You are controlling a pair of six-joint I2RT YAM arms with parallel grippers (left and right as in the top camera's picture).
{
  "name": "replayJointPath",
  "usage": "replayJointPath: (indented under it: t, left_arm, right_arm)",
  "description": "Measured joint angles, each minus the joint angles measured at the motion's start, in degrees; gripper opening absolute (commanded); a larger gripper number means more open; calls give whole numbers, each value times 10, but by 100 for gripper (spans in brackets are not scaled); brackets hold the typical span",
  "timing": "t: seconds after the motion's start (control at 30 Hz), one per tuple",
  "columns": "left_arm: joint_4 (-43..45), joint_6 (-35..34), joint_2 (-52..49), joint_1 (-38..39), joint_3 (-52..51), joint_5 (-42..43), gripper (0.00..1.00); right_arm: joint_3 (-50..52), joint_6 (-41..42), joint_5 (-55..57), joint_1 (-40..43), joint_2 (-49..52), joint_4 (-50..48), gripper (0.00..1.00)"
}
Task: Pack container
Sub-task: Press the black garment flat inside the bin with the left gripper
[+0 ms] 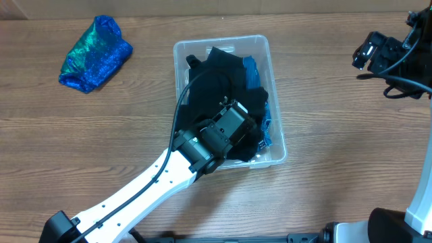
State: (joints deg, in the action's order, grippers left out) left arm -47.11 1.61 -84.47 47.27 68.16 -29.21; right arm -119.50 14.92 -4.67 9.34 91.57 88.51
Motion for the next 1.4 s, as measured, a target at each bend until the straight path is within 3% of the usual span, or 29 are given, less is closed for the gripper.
replayJointPath:
  t: [0.23,0.3,0.4,0.53,0.73,1.13,1.27,1.4]
  left_arm:
    - [5,-3,-1,12,0,5,4]
    - [5,-3,-1,21,0,6,21]
    - [4,-5,-1,29,0,17,32]
    - [4,-9,-1,30,0,48,63]
    - [3,-17,-1,30,0,79,75]
    - [22,-10,43,46,37,106,64]
    - [70,-26,74,33,69,109,40]
    - [68,-89,71,-11,76,156,15]
  right_arm:
    - [0,0,0,0,0,0,100]
    - [0,0,0,0,0,0,100]
    - [0,0,0,0,0,0,100]
    - [0,0,0,0,0,0,100]
    - [0,0,0,0,0,0,100]
    - [0,0,0,0,0,0,100]
    - [0,0,0,0,0,0,100]
    - [0,0,0,0,0,0,100]
